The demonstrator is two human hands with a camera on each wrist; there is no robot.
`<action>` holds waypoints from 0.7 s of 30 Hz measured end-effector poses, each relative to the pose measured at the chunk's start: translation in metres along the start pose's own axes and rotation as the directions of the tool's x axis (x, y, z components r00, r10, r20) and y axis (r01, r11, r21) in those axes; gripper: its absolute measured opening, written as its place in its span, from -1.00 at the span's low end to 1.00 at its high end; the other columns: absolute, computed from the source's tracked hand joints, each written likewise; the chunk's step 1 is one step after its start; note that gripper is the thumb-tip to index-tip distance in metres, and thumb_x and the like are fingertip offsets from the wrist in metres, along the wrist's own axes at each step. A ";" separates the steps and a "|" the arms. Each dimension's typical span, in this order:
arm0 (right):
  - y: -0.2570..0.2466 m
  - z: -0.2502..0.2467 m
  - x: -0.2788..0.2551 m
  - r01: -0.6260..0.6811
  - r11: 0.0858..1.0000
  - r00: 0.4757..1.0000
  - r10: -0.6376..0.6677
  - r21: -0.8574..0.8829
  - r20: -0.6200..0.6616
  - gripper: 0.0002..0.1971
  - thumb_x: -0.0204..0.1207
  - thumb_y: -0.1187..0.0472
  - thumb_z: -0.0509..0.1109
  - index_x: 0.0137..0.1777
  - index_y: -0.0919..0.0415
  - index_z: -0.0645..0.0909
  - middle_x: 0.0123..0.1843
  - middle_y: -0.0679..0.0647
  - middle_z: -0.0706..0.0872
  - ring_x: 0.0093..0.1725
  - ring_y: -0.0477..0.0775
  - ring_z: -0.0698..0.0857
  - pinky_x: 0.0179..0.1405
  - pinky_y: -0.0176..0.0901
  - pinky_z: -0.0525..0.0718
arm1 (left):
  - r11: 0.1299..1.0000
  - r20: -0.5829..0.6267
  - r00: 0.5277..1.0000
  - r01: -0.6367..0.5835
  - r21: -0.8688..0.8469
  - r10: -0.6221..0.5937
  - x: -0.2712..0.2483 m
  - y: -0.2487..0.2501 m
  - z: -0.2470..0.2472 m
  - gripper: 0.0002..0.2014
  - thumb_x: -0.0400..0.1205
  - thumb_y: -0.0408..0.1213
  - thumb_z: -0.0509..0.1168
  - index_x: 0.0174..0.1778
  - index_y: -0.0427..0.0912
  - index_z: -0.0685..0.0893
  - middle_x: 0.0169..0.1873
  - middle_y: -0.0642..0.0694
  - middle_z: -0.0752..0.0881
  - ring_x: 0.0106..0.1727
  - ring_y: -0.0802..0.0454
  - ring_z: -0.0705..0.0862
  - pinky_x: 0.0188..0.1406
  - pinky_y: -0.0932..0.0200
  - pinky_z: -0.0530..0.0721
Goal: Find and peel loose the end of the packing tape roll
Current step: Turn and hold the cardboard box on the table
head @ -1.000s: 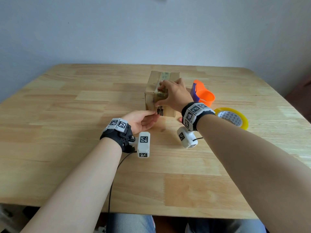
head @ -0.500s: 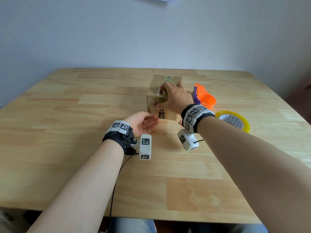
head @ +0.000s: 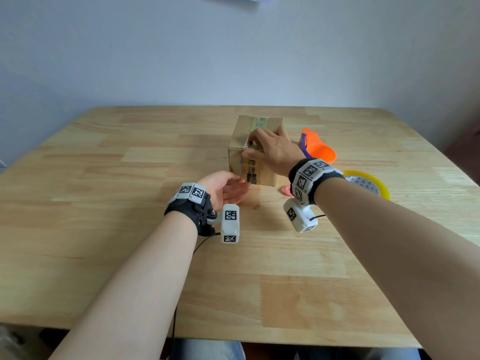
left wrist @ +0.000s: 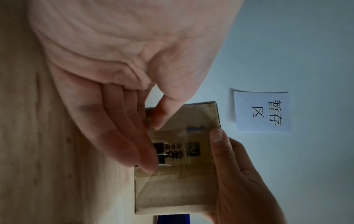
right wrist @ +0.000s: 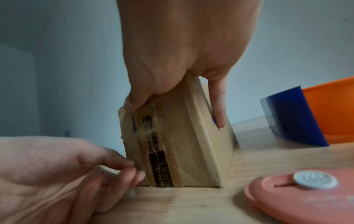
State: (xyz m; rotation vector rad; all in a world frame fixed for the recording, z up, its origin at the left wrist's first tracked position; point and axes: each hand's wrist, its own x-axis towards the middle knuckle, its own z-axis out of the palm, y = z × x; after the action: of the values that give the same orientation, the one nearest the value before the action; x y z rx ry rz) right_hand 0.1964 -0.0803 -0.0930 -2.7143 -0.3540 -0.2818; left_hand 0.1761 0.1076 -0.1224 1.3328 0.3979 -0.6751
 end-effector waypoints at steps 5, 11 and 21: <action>0.000 0.002 -0.002 0.002 0.999 1.000 -0.003 -0.049 -0.022 -0.42 0.40 -0.24 0.62 0.31 -0.05 0.53 0.30 -0.18 0.66 0.26 0.13 0.42 -0.07 0.09 0.69 | 1.000 -0.003 1.000 -0.016 -0.007 0.016 0.000 -0.002 0.001 -0.92 0.75 -0.33 0.30 0.06 -0.25 0.66 -0.24 -0.19 0.90 -0.37 0.00 0.88 -0.49 0.18 0.79; -0.004 0.004 -0.001 -0.027 0.992 0.999 0.024 -0.122 -0.029 -0.27 0.20 -0.11 0.78 0.31 -0.06 0.49 0.31 -0.18 0.63 0.33 0.13 0.42 -0.21 0.04 0.65 | 1.000 -0.010 1.000 -0.023 -0.005 0.023 0.001 -0.002 0.001 -0.91 0.75 -0.33 0.29 0.11 -0.26 0.65 -0.25 -0.20 0.90 -0.37 -0.01 0.88 -0.48 0.17 0.79; -0.009 -0.008 -0.006 -0.022 0.998 1.000 0.023 -0.055 0.015 -0.32 0.43 -0.28 0.52 0.53 -0.12 0.48 0.53 -0.08 0.63 0.62 0.15 0.38 0.56 0.29 0.45 | 0.998 -0.013 0.998 -0.054 0.031 0.055 -0.005 -0.002 0.010 -0.90 0.74 -0.31 0.32 0.11 -0.23 0.68 -0.23 -0.14 0.90 -0.31 -0.06 0.88 -0.47 0.16 0.79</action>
State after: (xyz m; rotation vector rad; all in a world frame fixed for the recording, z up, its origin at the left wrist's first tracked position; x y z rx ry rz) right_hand 0.1872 -0.0773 -0.0839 -2.7737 -0.3245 -0.2684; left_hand 0.1698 0.0991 -0.1189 1.3738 0.3625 -0.6289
